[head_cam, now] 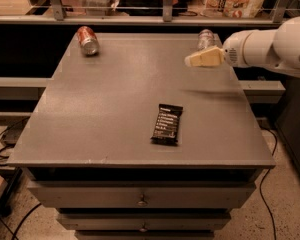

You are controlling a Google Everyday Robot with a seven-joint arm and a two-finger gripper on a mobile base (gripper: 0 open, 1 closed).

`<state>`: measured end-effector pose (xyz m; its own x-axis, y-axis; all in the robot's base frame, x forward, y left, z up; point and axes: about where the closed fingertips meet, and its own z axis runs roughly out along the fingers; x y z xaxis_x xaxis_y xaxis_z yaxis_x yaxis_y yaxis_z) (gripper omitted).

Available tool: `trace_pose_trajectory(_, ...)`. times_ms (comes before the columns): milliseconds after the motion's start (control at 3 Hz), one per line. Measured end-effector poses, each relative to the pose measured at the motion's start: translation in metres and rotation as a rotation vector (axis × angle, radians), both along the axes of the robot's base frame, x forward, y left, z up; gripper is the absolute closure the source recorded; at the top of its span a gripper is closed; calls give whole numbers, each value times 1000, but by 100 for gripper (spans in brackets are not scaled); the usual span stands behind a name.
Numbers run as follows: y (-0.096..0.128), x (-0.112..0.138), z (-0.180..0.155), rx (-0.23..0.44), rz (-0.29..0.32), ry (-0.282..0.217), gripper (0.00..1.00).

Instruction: Move water bottle near coke can

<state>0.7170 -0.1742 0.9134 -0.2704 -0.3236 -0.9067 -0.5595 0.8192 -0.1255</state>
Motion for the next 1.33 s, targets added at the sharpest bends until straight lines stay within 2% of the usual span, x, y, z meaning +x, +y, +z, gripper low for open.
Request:
trace_pose_trajectory(333,5,19,-7,33,-54,-7,0)
trace_pose_trajectory(667,14,40,-19,66,-83,2,0)
trace_pose_trajectory(1000,18,65,-33,130,-103,17,0)
trace_pose_trajectory(1333,16,79,-40,162,-121,24,0)
